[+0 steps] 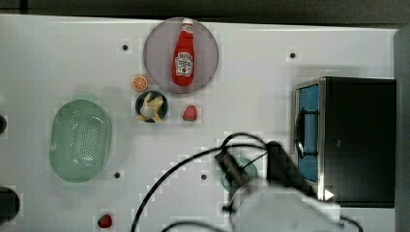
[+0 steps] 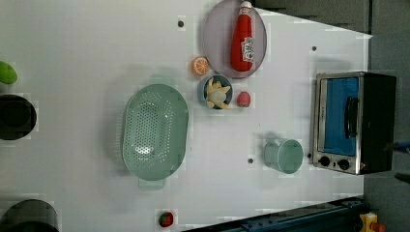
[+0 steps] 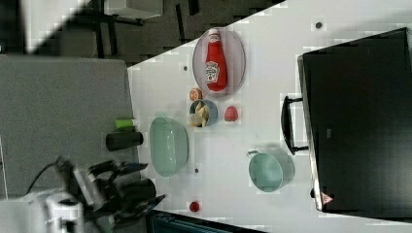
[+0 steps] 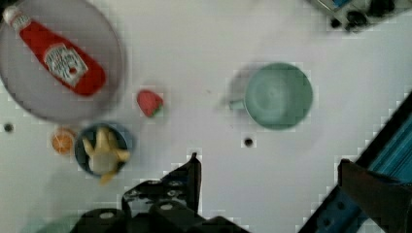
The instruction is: Drag mug forwards.
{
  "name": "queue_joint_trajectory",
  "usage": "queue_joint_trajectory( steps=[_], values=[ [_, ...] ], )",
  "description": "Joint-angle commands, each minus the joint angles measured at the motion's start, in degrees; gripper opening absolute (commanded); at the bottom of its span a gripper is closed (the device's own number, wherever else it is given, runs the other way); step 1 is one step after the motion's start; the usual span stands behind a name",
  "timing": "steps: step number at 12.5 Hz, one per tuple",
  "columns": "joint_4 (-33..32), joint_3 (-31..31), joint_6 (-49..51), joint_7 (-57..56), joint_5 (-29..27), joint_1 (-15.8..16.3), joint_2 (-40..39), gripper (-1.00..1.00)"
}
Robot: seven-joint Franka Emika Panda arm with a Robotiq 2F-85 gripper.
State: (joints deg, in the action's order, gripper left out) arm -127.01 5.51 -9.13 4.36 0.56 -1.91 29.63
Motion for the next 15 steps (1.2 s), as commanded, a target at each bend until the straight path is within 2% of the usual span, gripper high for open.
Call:
queue_joint_trajectory(
  steps=[1,4,7,11,15],
  values=[
    [-8.2,1.4,-7.9,2.4,-0.2,-1.3,-9.5,1.0],
    [-12.9,3.3,-22.8,4.7,-0.2,-1.8,-15.6,1.0],
    [-15.5,4.3,-33.7,15.5,-0.2,-1.8,-23.0,1.0],
    [-15.8,4.1,-40.2,31.2,-0.2,-1.8,-33.6,1.0],
    [-15.7,3.9,-48.7,34.2,-0.2,-1.6,-41.0,1.0]
  ],
)
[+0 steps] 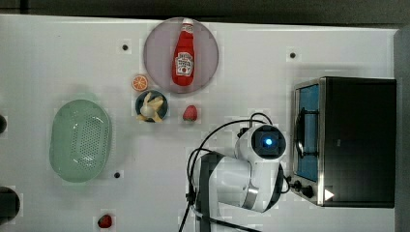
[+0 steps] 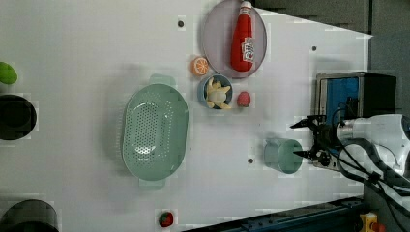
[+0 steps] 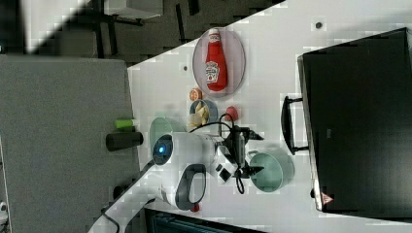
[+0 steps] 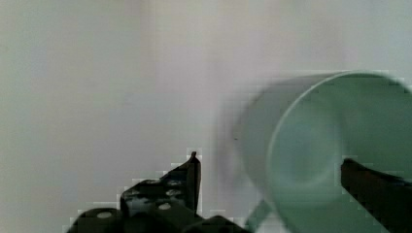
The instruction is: Drag mug forwards.
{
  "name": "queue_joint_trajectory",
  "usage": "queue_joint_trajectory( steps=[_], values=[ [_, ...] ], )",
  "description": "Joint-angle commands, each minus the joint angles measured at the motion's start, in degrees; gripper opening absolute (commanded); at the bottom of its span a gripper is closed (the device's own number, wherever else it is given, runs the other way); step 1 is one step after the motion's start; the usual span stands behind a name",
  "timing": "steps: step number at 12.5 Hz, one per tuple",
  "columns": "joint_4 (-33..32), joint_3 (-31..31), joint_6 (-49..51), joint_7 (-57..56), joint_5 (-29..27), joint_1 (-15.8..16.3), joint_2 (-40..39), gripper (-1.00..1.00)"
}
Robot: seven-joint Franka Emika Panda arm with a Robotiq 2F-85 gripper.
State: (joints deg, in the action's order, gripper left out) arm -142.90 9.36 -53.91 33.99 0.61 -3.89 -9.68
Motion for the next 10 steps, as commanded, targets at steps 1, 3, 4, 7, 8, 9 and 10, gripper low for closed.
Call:
queue_joint_trajectory(
  steps=[1,3,4,7,8,9,10],
  values=[
    [0.1,0.0,-4.6,4.6,-0.2,0.4,-2.7,0.93],
    [0.2,-0.2,-5.4,4.6,-0.2,0.5,-3.6,0.43],
    [0.1,-0.4,-5.4,4.6,-0.2,0.5,-3.7,0.18],
    [0.5,-0.8,-5.4,4.6,-0.2,0.5,-3.8,-0.51],
    [1.1,-0.8,-5.4,4.6,-0.2,0.5,-3.9,-0.65],
    [1.7,-0.9,-5.4,4.6,-0.2,0.5,-4.3,-0.65],
    [2.7,-1.0,-5.4,4.6,-0.2,0.5,-5.0,-0.65]
  ],
)
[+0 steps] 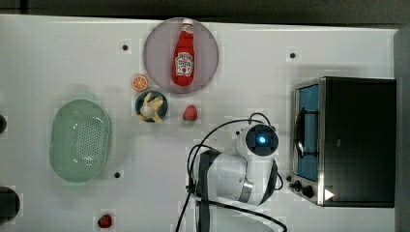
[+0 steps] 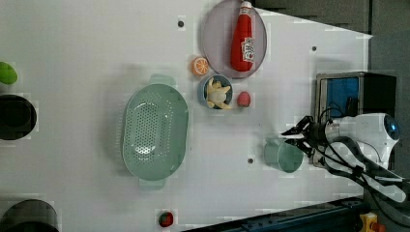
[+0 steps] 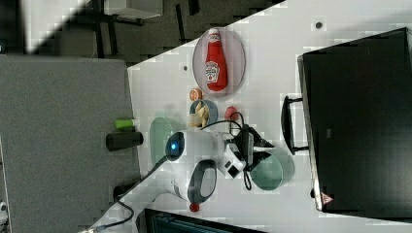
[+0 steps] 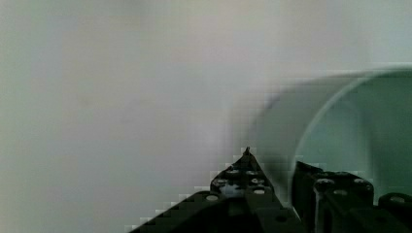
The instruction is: Drag mug forwards.
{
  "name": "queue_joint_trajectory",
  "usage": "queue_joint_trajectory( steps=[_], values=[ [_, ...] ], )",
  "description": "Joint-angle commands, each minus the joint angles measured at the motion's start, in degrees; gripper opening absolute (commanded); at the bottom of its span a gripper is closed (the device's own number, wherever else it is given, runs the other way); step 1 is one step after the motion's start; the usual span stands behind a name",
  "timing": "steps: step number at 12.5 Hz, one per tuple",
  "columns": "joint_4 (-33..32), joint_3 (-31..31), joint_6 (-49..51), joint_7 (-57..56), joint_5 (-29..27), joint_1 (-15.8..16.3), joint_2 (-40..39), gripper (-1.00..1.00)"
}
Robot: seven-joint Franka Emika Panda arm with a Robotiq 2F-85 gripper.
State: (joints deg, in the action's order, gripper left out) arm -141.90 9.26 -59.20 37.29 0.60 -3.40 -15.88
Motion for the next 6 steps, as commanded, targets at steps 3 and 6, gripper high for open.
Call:
queue_joint_trajectory(
  steps=[3,6],
  values=[
    [6.7,-1.4,0.2,1.3,-0.2,0.1,-2.3,-0.65],
    [13.0,-1.4,2.1,1.3,-0.2,0.1,-6.0,-0.65]
  ],
)
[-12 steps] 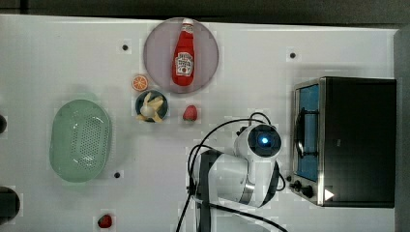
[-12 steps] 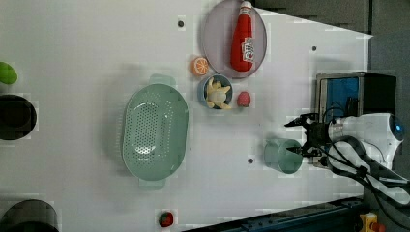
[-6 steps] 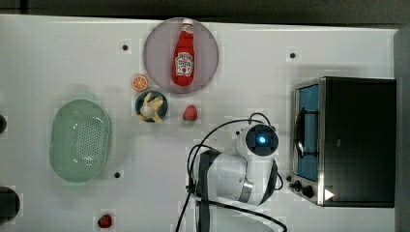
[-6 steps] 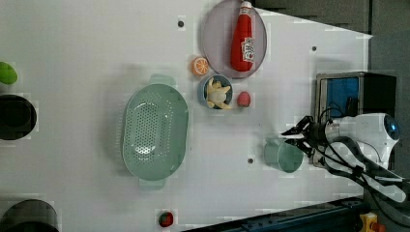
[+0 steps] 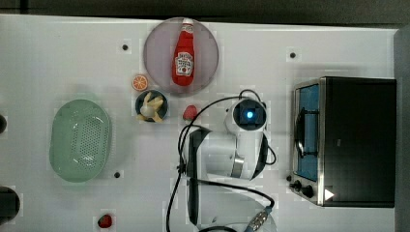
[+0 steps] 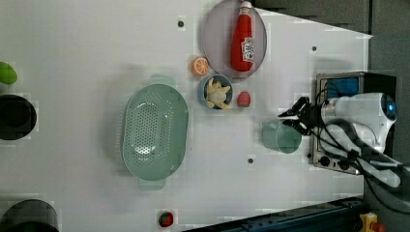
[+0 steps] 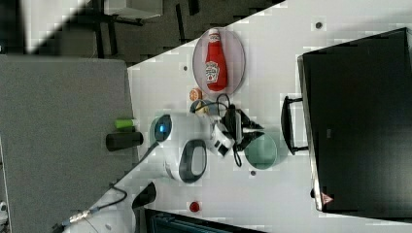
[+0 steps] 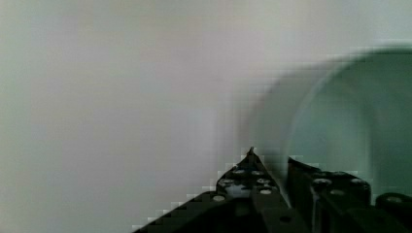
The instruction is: Drag mug forwards.
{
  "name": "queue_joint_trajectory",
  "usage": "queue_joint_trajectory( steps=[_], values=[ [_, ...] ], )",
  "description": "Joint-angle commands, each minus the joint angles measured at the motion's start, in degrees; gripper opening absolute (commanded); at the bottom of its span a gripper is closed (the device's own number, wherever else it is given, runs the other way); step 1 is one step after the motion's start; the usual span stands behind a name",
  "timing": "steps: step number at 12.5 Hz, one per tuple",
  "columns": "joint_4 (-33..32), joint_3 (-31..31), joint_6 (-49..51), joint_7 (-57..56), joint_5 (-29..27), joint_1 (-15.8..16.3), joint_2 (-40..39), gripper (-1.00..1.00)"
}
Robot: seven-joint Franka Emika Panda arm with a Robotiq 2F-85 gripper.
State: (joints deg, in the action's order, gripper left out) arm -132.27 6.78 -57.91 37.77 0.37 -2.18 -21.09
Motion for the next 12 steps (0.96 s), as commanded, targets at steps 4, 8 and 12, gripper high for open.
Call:
queue_joint_trajectory(
  steps=[4,8,12],
  values=[
    [14.3,0.9,5.6,0.8,0.0,-0.9,-6.6,-0.65],
    [26.2,0.3,9.5,0.8,0.0,-0.7,-13.6,-0.65],
    [38.6,-0.4,13.1,0.9,0.0,-0.6,-20.4,-0.65]
  ],
)
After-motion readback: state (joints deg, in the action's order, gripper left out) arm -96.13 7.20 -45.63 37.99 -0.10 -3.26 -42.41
